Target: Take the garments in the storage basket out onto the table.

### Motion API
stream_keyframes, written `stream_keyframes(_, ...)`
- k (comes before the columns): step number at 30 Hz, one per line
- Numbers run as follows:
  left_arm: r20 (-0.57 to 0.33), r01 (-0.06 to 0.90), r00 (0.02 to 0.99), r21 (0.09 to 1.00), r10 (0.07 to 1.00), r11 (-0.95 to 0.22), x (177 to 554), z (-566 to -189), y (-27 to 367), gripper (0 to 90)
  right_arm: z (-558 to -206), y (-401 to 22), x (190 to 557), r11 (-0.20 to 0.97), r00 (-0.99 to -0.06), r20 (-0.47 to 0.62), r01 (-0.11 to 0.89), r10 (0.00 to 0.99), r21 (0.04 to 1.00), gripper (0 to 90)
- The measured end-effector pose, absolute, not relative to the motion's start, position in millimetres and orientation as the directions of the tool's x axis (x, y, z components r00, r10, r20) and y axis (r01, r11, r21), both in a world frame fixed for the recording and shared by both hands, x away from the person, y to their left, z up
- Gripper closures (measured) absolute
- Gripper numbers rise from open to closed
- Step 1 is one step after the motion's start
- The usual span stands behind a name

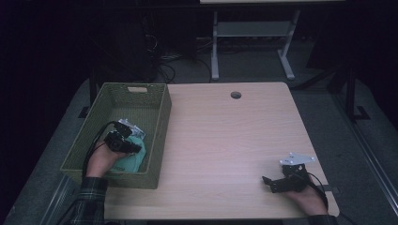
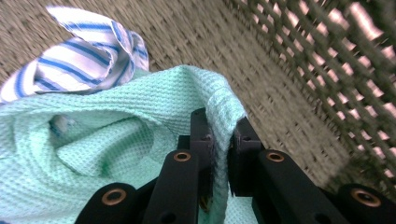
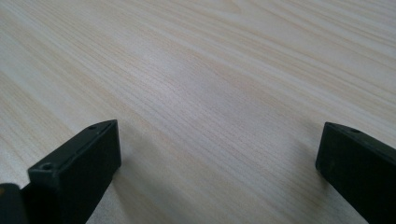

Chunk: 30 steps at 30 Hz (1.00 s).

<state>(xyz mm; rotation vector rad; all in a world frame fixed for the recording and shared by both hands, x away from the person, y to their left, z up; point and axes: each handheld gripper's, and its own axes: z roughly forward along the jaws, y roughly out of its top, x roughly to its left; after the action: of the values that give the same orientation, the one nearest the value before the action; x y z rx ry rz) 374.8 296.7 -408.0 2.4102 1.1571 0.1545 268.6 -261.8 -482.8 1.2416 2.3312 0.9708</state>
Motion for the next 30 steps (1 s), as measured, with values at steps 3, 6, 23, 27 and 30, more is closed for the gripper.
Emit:
stream_keyframes(3, -0.104, 0.704, 0.627, 0.499, 0.772, -0.505, 373.2, -402.6, 300.3, 82.4, -482.8, -261.8, 268.6, 0.390, -0.568, 0.030, 0.600, 0.822, 0.698, 0.0)
stream_keyframes(6, -0.116, 0.699, 0.625, 0.524, 0.772, -0.486, 372.3, -399.4, 302.6, 82.3, -482.8, -261.8, 268.6, 0.389, -0.568, 0.030, 0.600, 0.823, 0.699, 0.0)
stream_keyframes(23, -0.174, 0.605, 0.621, 0.726, 0.765, -0.326, 362.2, -370.4, 315.7, 82.8, -482.8, -261.8, 268.6, 0.389, -0.568, 0.030, 0.601, 0.823, 0.698, 0.0)
stream_keyframes(27, -0.173, 0.577, 0.623, 0.760, 0.763, -0.299, 359.8, -361.8, 315.9, 83.2, -482.8, -261.8, 268.6, 0.389, -0.567, 0.030, 0.601, 0.823, 0.698, 0.0)
stream_keyframes(30, -0.175, 0.560, 0.624, 0.780, 0.761, -0.280, 357.4, -355.4, 314.9, 83.4, -482.8, -261.9, 268.7, 0.391, -0.569, 0.029, 0.600, 0.822, 0.698, 0.0)
